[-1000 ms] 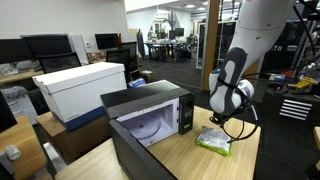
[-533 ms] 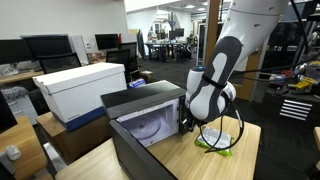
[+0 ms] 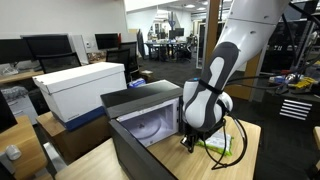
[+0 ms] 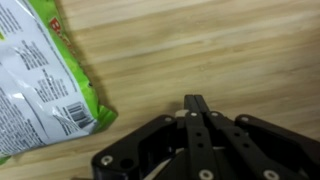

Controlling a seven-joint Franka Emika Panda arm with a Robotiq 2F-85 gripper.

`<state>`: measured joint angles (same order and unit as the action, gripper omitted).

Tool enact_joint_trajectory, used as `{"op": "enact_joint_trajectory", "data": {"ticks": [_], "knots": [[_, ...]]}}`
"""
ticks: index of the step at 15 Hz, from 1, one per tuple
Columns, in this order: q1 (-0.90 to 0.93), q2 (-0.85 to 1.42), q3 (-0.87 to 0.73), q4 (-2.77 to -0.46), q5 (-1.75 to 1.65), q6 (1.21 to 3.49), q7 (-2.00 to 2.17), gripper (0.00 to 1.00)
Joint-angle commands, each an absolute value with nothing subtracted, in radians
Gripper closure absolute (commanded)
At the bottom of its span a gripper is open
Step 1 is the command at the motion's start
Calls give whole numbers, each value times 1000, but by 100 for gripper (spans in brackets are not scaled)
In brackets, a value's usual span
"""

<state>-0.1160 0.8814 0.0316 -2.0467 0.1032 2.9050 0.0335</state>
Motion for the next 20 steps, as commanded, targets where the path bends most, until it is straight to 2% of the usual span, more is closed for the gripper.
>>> {"op": "enact_joint_trajectory", "data": {"ticks": [1, 16, 20], "knots": [[-136, 910, -1, -2027, 85, 2855, 0, 99], [-81, 962, -210, -2029, 91, 2883, 145, 99], [-13, 957, -279, -2053, 95, 2890, 241, 99]]}}
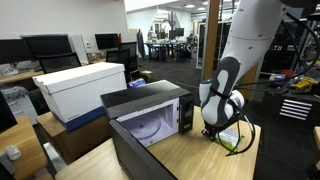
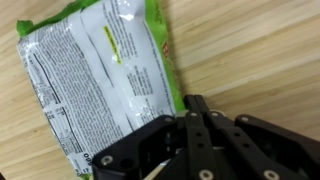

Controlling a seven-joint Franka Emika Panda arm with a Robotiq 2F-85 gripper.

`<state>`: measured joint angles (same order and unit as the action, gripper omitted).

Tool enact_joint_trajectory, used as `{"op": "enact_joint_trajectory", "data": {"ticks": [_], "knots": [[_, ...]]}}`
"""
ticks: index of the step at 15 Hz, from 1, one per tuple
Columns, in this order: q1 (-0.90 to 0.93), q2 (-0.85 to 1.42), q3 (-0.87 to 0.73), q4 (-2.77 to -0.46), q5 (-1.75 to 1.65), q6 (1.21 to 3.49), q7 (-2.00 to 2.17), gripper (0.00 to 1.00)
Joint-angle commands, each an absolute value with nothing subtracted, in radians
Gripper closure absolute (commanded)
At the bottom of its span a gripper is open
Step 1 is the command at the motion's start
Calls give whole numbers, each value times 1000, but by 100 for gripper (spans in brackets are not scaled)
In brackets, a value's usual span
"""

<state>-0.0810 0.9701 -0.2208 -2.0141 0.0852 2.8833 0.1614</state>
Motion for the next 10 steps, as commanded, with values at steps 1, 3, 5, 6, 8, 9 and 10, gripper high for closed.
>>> {"op": "enact_joint_trajectory", "data": {"ticks": [1, 3, 5, 6, 8, 9, 10], "knots": [[14, 956, -302, -2063, 99, 2893, 277, 99], [58, 956, -339, -2080, 107, 2888, 343, 99], [93, 956, -365, -2095, 114, 2880, 395, 99], [119, 957, -383, -2104, 115, 2877, 425, 99], [147, 957, -398, -2112, 108, 2879, 445, 99], [158, 959, -405, -2113, 107, 2874, 453, 99], [176, 959, -418, -2117, 107, 2871, 467, 99]]}}
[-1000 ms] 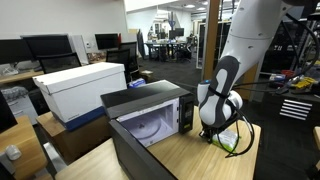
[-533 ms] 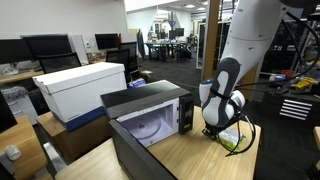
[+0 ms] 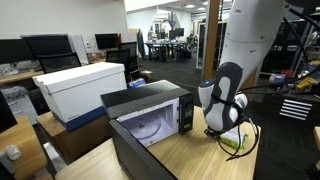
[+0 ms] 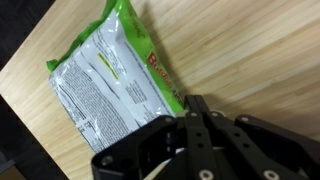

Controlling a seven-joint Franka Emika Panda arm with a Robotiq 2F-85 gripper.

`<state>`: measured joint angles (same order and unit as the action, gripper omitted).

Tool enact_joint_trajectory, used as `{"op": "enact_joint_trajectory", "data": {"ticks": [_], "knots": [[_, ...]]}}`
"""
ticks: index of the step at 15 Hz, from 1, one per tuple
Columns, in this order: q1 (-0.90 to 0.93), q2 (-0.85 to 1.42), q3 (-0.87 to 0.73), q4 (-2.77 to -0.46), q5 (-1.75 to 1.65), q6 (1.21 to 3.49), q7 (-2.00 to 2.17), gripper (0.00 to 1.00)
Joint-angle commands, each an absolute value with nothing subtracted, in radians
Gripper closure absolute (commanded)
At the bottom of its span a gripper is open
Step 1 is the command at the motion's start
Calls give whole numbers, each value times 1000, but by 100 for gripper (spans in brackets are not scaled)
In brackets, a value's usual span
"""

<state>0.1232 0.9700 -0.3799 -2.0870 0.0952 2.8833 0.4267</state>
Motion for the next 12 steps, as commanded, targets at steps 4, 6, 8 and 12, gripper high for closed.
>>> {"op": "enact_joint_trajectory", "data": {"ticks": [4, 6, 8, 12], "knots": [[207, 957, -435, -2124, 110, 2856, 500, 98], [189, 952, -401, -2112, 80, 2907, 436, 68], [189, 970, -400, -2085, 88, 2900, 433, 75], [187, 970, -391, -2068, 83, 2904, 412, 59]]}}
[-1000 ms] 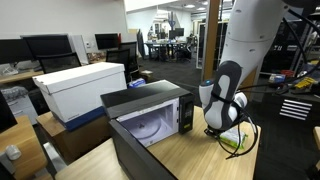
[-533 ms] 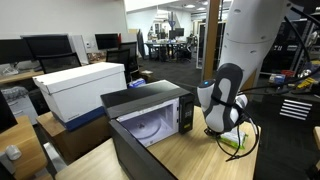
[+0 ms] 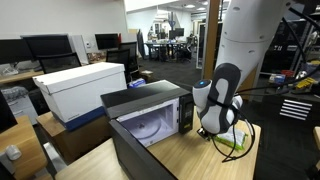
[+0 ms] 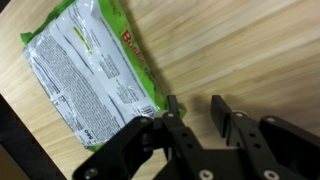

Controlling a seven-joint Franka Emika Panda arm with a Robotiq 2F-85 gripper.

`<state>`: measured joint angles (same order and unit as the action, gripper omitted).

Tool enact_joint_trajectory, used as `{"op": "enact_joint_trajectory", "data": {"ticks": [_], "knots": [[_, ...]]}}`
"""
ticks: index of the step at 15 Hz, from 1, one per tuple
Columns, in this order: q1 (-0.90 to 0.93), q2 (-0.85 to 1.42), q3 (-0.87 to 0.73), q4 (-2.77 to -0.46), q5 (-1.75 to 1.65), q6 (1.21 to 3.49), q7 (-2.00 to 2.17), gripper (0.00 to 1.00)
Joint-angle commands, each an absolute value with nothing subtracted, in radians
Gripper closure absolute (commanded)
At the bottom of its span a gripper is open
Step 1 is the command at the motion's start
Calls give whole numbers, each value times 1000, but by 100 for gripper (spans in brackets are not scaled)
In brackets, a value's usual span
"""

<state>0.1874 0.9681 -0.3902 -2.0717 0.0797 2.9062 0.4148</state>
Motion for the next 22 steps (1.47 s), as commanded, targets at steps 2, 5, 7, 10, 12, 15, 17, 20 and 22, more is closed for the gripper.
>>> {"op": "enact_joint_trajectory", "data": {"ticks": [2, 5, 7, 10, 12, 15, 17, 20, 22], "knots": [[187, 970, -391, -2068, 83, 2904, 411, 59], [199, 977, -394, -2070, 67, 2915, 397, 26], [195, 975, -386, -2064, 58, 2905, 380, 8], [163, 966, -364, -2059, 25, 2902, 309, 0], [101, 937, -326, -2062, -17, 2896, 197, 0], [-5, 916, -268, -2050, -78, 2881, 26, 0], [19, 957, -296, -2023, -64, 2900, 84, 0], [19, 957, -296, -2022, -64, 2900, 83, 0], [20, 957, -296, -2022, -64, 2900, 83, 0]]}}
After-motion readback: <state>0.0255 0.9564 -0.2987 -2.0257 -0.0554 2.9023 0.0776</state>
